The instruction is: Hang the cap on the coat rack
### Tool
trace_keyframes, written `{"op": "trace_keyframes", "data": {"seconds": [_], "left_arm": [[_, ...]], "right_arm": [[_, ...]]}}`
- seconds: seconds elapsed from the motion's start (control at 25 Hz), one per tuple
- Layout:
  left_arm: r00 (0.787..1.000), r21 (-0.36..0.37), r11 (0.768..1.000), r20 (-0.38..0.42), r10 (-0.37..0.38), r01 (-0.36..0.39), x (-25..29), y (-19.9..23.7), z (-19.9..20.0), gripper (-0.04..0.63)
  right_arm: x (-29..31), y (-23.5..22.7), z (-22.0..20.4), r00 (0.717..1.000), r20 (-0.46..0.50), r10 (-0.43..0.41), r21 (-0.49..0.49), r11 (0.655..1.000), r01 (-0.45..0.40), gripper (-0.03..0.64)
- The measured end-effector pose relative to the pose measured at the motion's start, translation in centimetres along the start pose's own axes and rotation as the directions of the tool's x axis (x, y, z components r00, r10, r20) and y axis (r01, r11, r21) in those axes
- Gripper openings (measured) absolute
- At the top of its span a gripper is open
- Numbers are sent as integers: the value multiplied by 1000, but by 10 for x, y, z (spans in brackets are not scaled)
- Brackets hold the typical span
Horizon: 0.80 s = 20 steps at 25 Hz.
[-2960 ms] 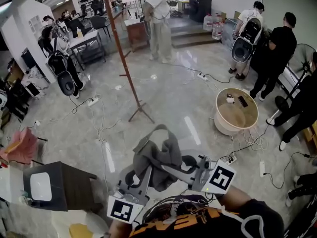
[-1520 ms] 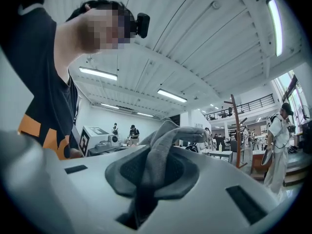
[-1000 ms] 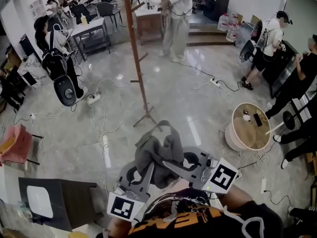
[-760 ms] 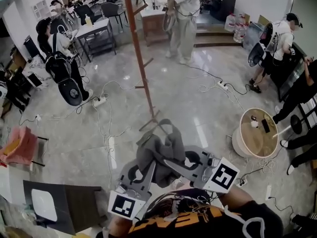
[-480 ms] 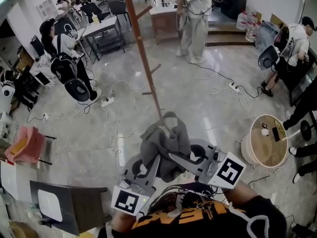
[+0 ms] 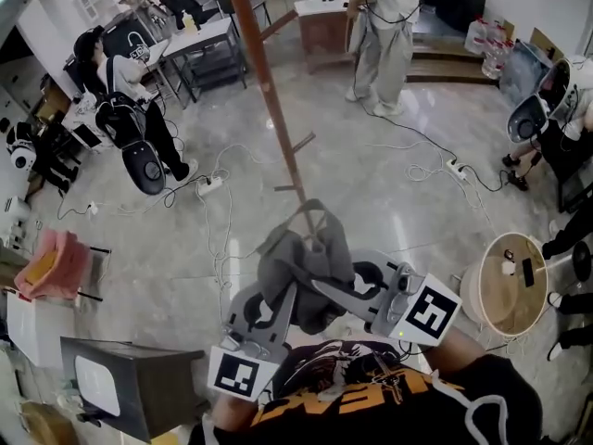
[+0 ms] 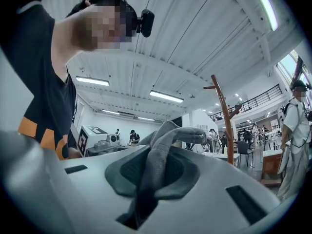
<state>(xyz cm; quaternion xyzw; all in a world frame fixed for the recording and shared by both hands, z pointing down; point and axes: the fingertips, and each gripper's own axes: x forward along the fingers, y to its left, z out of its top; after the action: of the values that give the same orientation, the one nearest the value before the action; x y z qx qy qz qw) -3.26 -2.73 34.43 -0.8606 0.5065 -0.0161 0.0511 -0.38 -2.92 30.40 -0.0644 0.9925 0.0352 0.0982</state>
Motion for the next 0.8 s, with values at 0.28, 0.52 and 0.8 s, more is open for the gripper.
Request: {"op": "trace_keyframes", "data": {"seconds": [0.28, 0.52, 0.8], "left_arm": [[999, -10, 1000, 39, -20, 20, 41, 65, -22, 40], [996, 5, 997, 46, -80, 80, 81, 118, -23, 40], [993, 21, 995, 55, -102, 101, 121, 162, -25, 40]], "right_arm": [[45, -60, -25, 999, -33, -24, -51, 998, 23, 52], [80, -114, -25, 996, -39, -80, -93, 993, 76, 51], [104, -166, -30, 996, -21, -86, -114, 990, 83, 52]]}}
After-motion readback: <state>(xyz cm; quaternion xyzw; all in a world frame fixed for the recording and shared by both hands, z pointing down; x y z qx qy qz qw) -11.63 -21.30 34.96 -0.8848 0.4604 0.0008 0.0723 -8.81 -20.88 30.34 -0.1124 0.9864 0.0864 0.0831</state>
